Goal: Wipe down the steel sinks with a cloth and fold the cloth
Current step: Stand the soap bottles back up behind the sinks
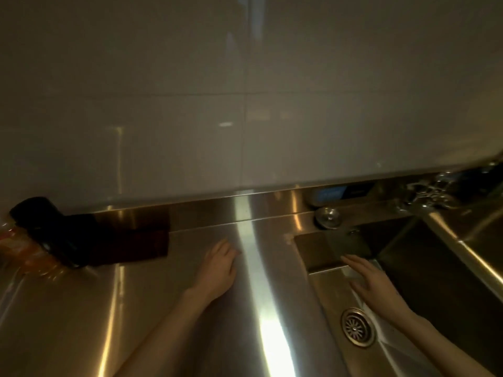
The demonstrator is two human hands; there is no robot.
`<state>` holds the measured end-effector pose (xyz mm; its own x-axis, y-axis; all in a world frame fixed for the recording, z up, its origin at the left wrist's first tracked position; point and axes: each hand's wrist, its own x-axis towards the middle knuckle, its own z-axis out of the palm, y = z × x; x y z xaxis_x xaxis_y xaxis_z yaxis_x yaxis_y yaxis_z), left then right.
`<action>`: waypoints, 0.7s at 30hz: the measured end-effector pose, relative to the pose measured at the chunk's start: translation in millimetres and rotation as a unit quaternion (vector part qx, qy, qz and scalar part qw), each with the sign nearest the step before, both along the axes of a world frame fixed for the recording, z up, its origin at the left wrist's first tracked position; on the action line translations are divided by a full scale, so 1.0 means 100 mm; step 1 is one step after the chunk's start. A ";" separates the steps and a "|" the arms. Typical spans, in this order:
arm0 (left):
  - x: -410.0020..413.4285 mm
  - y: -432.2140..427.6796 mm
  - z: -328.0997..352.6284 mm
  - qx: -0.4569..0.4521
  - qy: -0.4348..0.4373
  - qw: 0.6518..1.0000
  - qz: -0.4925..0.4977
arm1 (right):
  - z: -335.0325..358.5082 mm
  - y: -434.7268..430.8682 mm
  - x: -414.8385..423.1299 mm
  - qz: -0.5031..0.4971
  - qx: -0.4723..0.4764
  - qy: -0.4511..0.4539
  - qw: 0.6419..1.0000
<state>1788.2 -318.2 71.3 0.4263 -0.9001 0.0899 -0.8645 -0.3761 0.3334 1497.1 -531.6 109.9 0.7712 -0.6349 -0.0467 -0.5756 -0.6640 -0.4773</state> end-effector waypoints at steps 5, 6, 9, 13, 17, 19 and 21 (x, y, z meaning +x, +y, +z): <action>-0.61 -0.81 0.44 -0.055 -0.097 0.988 -0.103 | 0.39 -0.48 -0.97 -0.083 -0.053 0.032 0.995; -0.75 -0.95 0.50 -0.075 -0.115 0.983 -0.126 | 0.45 -0.56 -1.13 -0.098 -0.065 0.045 0.992; -1.28 -1.36 0.73 -0.045 -0.166 0.972 -0.159 | 0.61 -0.83 -1.62 -0.122 -0.113 0.093 0.982; -2.10 -1.86 0.86 0.011 -0.205 0.965 -0.161 | 0.68 -1.31 -2.40 -0.086 -0.173 0.138 0.971; -2.92 -2.46 0.87 0.049 -0.194 0.964 -0.173 | 0.79 -1.84 -3.25 -0.084 -0.223 0.161 0.958; -3.36 -2.80 0.89 0.067 -0.185 0.966 -0.168 | 0.87 -2.09 -3.65 -0.096 -0.228 0.174 0.953; -3.79 -3.15 0.94 0.069 -0.190 0.967 -0.153 | 0.98 -2.37 -4.00 -0.102 -0.238 0.198 0.946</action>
